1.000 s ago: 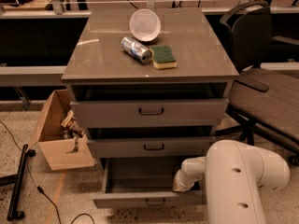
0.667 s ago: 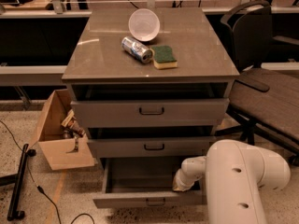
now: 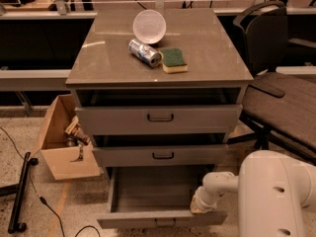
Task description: Open bottom drawer
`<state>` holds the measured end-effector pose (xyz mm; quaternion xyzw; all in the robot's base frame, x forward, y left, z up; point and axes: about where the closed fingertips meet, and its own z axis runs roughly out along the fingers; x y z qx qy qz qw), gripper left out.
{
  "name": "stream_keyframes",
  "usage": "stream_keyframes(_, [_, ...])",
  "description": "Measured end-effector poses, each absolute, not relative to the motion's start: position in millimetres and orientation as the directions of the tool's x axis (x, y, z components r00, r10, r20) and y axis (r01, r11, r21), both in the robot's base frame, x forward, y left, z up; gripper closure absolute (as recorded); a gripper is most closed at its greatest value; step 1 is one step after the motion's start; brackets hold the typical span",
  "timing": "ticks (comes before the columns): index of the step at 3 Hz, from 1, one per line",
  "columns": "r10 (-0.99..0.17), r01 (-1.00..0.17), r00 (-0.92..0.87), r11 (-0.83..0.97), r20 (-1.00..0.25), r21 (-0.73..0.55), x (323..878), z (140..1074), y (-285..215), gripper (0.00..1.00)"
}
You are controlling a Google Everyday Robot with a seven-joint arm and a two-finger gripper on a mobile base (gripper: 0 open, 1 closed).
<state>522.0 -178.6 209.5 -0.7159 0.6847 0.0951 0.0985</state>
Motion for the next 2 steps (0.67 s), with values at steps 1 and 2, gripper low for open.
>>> stream_keyframes(1, [-0.959,-0.999,0.035,-0.033,-0.280,-0.011,520.0,208.5,-180.1,1.00])
stream_keyframes(2, [-0.959,-0.999,0.034,-0.027,-0.283,-0.030,536.2,198.6,-170.1,1.00])
